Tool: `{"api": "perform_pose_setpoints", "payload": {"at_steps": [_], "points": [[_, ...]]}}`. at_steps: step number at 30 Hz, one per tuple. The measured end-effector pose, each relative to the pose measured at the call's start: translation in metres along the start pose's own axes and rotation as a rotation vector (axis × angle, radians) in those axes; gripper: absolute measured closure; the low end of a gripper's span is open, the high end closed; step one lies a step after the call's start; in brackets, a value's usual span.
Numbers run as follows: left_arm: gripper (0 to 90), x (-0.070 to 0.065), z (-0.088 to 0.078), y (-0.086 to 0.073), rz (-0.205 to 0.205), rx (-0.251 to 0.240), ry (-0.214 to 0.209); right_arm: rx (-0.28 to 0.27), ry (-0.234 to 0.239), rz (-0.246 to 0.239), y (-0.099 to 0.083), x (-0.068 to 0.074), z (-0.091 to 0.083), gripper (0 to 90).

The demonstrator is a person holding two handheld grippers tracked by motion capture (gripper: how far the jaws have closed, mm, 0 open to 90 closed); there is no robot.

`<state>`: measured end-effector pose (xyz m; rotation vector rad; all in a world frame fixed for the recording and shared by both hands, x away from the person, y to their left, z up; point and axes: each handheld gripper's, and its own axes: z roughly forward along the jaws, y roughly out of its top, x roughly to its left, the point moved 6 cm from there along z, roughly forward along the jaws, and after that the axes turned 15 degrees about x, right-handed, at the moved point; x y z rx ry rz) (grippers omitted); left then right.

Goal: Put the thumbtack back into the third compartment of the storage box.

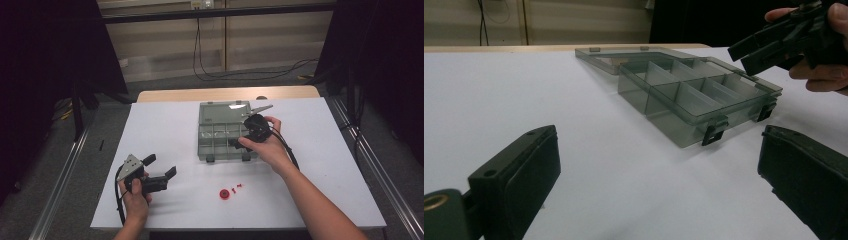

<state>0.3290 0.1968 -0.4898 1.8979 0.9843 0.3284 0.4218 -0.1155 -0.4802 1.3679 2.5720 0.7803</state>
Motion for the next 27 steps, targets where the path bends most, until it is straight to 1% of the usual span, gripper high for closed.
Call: {"api": "perform_pose_setpoints", "payload": {"at_steps": [1, 2, 3, 4, 5, 7, 10, 12, 13, 15, 19, 20, 21, 23, 25, 27], "points": [[3.5, 0.000, 0.000, 0.000, -0.002, -0.001, 0.001, -0.001, 0.012, -0.004, -0.003, 0.001, -0.001, 0.0], [3.5, 0.000, 0.000, 0.000, -0.002, -0.001, 0.002, 0.008, 0.013, 0.010, -0.005, 0.002, -0.003, 0.0], [3.5, 0.000, 0.000, 0.000, 0.003, 0.003, 0.000, -0.005, 0.014, 0.001, -0.007, 0.003, -0.004, 0.0], [3.5, 0.000, 0.000, 0.000, -0.003, -0.002, 0.002, -0.003, 0.014, 0.002, -0.009, 0.005, -0.006, 0.0], [3.5, 0.000, 0.000, 0.000, -0.001, 0.001, 0.001, -0.004, 0.025, -0.003, -0.010, 0.007, -0.007, 0.0], [3.5, 0.000, 0.000, 0.000, 0.003, 0.002, -0.001, -0.008, 0.015, -0.011, -0.014, 0.010, -0.010, 0.0], [3.6, 0.000, 0.000, 0.000, 0.008, 0.004, 0.000, -0.018, 0.029, -0.020, -0.017, 0.015, -0.014, 0.0], [3.5, -0.001, 0.000, 0.000, 0.003, 0.002, 0.002, -0.018, 0.036, -0.022, -0.020, 0.018, -0.016, 0.0], [3.5, -0.001, 0.000, 0.000, 0.006, 0.002, 0.005, -0.009, 0.026, -0.028, -0.022, 0.020, -0.018, 0.0], [3.5, -0.001, 0.000, 0.000, 0.006, 0.002, 0.004, -0.003, 0.029, -0.024, -0.024, 0.023, -0.021, 0.0], [3.5, -0.001, 0.000, 0.000, 0.008, 0.003, 0.002, -0.006, 0.028, -0.036, -0.031, 0.029, -0.024, 0.0], [3.5, -0.001, 0.000, 0.000, 0.008, 0.002, 0.001, -0.012, 0.035, -0.042, -0.032, 0.030, -0.025, 0.0], [3.5, -0.001, 0.000, 0.000, 0.009, 0.003, 0.001, -0.005, 0.036, -0.036, -0.034, 0.031, -0.026, 0.0], [3.5, -0.001, 0.000, 0.000, 0.006, 0.002, 0.005, -0.011, 0.031, -0.036, -0.038, 0.033, -0.028, 0.0], [3.4, -0.001, 0.000, 0.000, 0.009, 0.003, 0.003, -0.017, 0.044, -0.029, -0.041, 0.035, -0.031, 0.0], [3.5, -0.001, 0.000, 0.000, 0.010, 0.003, 0.004, -0.016, 0.038, -0.024, -0.044, 0.035, -0.033, 0.0]]}}
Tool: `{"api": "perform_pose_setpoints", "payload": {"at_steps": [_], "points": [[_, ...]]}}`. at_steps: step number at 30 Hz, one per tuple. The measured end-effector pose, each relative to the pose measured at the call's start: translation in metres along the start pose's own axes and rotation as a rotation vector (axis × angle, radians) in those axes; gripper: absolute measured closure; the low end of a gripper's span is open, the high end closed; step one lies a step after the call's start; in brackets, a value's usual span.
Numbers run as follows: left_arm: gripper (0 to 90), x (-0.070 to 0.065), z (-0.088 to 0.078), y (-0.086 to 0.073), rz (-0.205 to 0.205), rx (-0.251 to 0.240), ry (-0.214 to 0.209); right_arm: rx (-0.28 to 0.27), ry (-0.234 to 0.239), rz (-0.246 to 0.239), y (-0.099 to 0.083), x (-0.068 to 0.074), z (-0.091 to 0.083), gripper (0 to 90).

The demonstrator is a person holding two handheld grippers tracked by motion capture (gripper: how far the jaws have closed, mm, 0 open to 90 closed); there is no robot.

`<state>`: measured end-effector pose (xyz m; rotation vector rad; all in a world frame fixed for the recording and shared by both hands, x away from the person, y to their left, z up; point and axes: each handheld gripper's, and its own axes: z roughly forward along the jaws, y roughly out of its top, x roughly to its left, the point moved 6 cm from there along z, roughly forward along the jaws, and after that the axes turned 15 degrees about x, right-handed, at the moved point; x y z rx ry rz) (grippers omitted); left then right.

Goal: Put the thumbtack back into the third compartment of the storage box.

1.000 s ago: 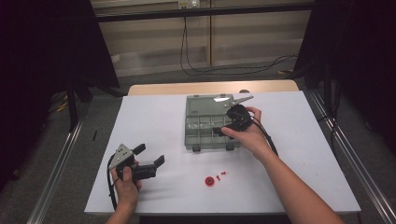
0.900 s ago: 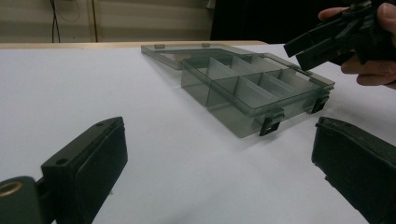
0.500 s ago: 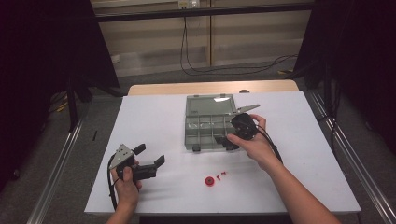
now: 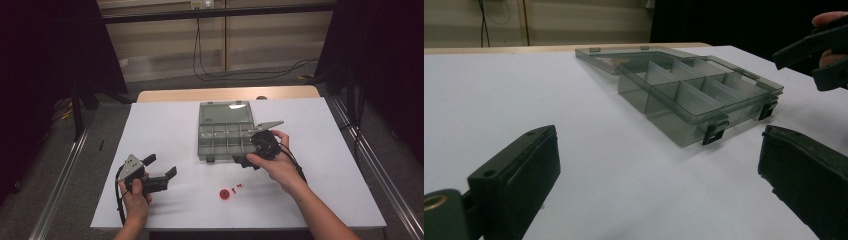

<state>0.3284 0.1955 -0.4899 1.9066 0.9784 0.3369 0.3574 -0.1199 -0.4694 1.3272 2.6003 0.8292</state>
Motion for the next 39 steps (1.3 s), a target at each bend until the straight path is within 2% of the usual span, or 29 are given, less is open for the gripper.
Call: {"api": "perform_pose_setpoints", "payload": {"at_steps": [4, 10, 12, 19, 28, 32, 33, 36, 39], "points": [[3.5, 0.000, 0.000, 0.000, 0.001, 0.001, 0.001, -0.012, 0.011, -0.004, -0.007, 0.003, -0.002, 0.0], [3.5, 0.000, 0.000, 0.000, 0.002, 0.002, 0.004, 0.013, 0.021, 0.003, -0.020, 0.009, -0.002, 1.4], [3.5, 0.000, 0.000, 0.000, 0.003, 0.002, 0.004, 0.010, 0.029, -0.010, -0.024, 0.012, -0.002, 3.2], [3.5, 0.000, 0.000, 0.000, 0.002, 0.002, 0.004, -0.006, 0.079, -0.081, -0.033, 0.024, -0.004, 20.1], [3.4, -0.001, 0.000, 0.000, 0.003, 0.004, 0.004, 0.005, 0.120, -0.099, -0.043, 0.031, 0.000, 35.2], [3.4, -0.001, 0.000, 0.000, 0.003, 0.004, 0.003, 0.004, 0.126, -0.117, -0.046, 0.034, 0.004, 42.8], [3.4, -0.001, 0.000, 0.000, 0.003, 0.004, 0.002, 0.013, 0.112, -0.119, -0.047, 0.034, 0.004, 44.3], [3.4, -0.002, 0.000, 0.000, 0.007, 0.007, 0.001, 0.017, 0.118, -0.141, -0.050, 0.038, 0.008, 49.9], [3.3, -0.002, 0.000, 0.000, 0.013, 0.008, 0.002, 0.035, 0.104, -0.174, -0.053, 0.041, 0.011, 54.1]]}}
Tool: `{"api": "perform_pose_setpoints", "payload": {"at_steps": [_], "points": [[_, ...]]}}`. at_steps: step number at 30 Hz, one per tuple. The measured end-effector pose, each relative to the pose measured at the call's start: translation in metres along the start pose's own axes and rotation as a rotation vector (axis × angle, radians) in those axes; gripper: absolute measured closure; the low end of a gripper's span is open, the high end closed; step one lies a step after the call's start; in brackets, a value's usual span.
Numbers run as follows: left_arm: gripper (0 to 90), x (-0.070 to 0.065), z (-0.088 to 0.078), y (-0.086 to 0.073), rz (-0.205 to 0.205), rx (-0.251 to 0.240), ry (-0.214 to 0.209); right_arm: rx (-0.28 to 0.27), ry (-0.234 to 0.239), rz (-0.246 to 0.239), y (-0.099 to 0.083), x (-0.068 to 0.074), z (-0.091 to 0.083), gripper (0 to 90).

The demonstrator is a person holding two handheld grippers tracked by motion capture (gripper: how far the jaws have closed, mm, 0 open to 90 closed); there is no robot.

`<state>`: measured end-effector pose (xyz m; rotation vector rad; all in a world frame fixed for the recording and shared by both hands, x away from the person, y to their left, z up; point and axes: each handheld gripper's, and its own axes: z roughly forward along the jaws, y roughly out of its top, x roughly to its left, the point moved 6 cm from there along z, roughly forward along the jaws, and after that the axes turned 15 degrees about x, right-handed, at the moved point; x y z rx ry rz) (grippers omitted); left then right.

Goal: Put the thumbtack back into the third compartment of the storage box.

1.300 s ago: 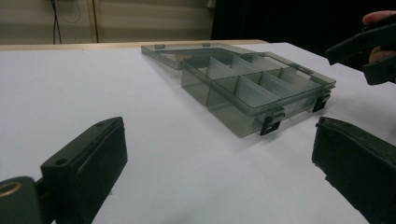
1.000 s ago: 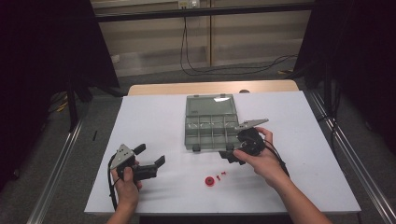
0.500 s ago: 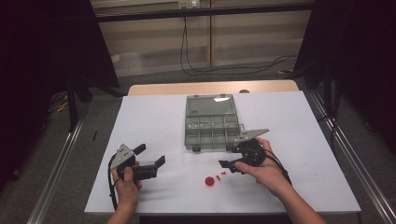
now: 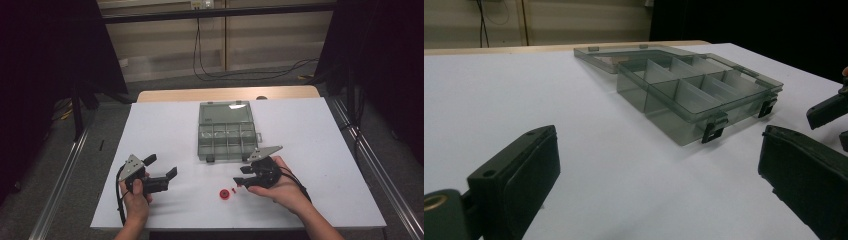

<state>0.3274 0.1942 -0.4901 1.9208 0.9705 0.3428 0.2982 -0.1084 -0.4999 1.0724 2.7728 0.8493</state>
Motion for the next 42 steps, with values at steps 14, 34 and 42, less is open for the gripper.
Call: {"api": "perform_pose_setpoints", "payload": {"at_steps": [14, 34, 42], "points": [[3.5, 0.000, 0.001, 0.000, -0.004, -0.001, 0.001, 0.048, 0.010, -0.073, -0.008, 0.003, 0.010, 71.6], [4.1, -0.001, 0.001, 0.000, -0.005, 0.000, -0.004, 0.066, 0.043, -0.091, -0.011, 0.002, 0.017, 83.9], [4.3, -0.001, 0.001, 0.000, -0.001, 0.002, -0.002, 0.048, 0.040, -0.073, -0.012, 0.002, 0.019, 82.9]]}}
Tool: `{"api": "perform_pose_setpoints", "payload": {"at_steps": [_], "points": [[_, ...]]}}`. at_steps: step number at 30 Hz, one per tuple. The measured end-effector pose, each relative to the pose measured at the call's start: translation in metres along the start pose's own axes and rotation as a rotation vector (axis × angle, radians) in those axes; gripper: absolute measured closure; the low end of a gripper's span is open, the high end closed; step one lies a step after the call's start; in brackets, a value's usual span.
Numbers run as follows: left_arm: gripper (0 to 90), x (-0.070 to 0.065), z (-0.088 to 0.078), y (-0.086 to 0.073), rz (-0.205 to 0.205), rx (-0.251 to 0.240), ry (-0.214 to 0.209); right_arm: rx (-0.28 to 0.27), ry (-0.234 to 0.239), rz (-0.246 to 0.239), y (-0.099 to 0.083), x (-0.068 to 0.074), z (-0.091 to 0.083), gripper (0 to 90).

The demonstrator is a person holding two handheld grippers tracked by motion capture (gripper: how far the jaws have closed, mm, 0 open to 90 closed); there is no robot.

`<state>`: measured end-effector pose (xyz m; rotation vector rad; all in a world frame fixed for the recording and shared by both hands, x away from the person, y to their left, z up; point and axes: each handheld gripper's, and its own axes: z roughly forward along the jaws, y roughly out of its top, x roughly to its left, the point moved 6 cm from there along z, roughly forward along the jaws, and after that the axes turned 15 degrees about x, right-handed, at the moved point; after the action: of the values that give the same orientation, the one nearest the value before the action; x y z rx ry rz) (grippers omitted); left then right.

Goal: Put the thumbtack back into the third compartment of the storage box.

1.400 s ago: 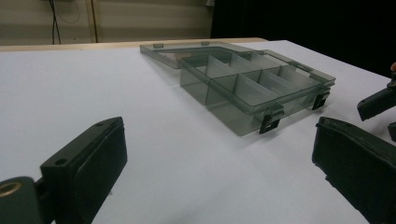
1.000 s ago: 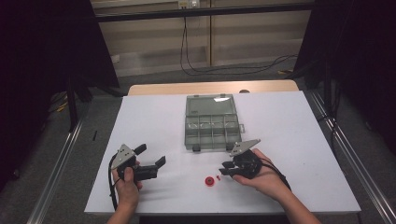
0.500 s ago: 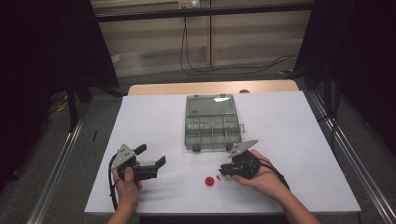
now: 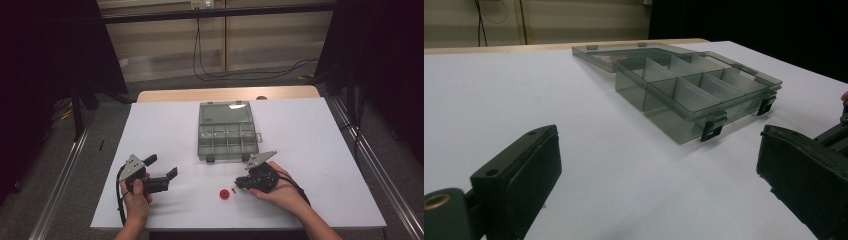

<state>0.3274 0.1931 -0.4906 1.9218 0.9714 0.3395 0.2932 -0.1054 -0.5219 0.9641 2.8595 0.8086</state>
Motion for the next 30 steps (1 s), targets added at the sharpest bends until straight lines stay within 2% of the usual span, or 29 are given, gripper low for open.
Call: {"api": "perform_pose_setpoints", "payload": {"at_steps": [9, 15, 22, 30], "points": [[4.3, 0.000, 0.000, 0.000, 0.003, 0.001, 0.003, -0.007, 0.003, 0.017, -0.001, 0.000, 0.000, 84.4], [4.3, 0.000, 0.000, 0.000, 0.000, -0.002, 0.002, -0.009, 0.022, 0.024, 0.000, -0.001, 0.000, 84.5], [4.3, 0.001, -0.001, 0.000, 0.002, -0.003, 0.002, -0.005, 0.010, 0.028, 0.001, 0.000, -0.002, 84.5], [4.1, 0.000, -0.002, 0.000, 0.005, -0.012, 0.004, -0.035, 0.014, 0.045, 0.005, -0.003, -0.010, 84.5]]}}
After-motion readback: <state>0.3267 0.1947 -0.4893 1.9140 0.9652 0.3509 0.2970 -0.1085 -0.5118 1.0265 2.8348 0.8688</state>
